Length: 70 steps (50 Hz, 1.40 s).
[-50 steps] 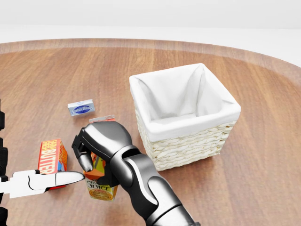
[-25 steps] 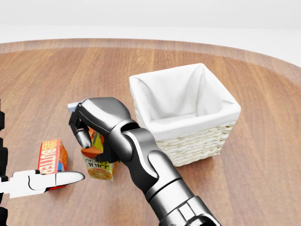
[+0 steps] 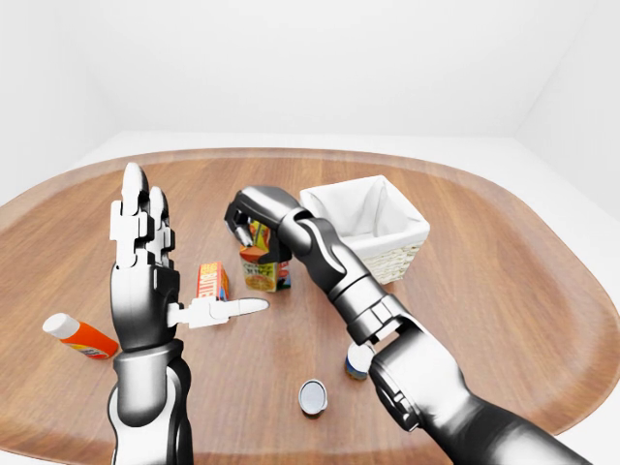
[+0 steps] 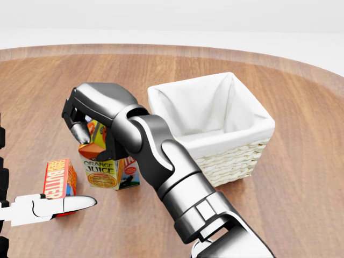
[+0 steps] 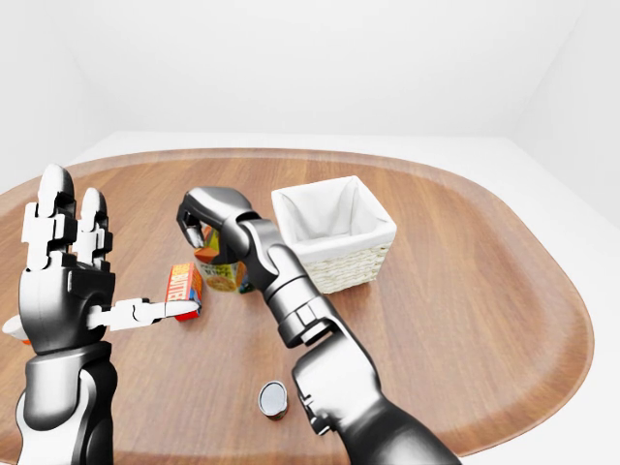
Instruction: Pick up the orange juice, and put it in the basket.
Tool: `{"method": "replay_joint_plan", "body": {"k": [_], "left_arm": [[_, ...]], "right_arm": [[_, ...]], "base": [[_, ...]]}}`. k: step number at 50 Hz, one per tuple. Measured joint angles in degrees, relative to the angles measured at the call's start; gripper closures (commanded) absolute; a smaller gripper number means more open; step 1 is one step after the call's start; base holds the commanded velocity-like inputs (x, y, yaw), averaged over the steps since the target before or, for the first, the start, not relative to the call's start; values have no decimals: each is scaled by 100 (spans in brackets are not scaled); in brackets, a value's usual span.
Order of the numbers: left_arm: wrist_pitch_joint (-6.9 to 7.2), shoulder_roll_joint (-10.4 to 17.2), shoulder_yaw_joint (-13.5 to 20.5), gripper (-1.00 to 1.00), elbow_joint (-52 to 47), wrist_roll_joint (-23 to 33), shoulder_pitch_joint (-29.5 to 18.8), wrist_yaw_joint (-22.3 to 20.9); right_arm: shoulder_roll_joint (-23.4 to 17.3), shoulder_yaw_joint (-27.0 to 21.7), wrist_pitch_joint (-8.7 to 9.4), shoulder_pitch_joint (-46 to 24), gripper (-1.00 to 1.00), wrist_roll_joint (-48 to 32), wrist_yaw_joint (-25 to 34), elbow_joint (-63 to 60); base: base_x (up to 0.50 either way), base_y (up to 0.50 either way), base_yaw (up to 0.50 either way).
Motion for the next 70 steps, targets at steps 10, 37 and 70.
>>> {"method": "replay_joint_plan", "body": {"k": [10,37,70], "left_arm": [[0,0,0,-100,0,0,0,0],[0,-1,22,-100,15,-24,-3,0],[0,17,49,-100,98,-60,-24,-8]], "right_arm": [[-28,-70,0,-486,100,255,182,262],[-391,-375,0,-2365,100,939,149,1620],[-1202,-846,0,-4124,100,1692,-117,2719]], "base": [[0,0,0],[0,0,0],[0,0,0]]}}
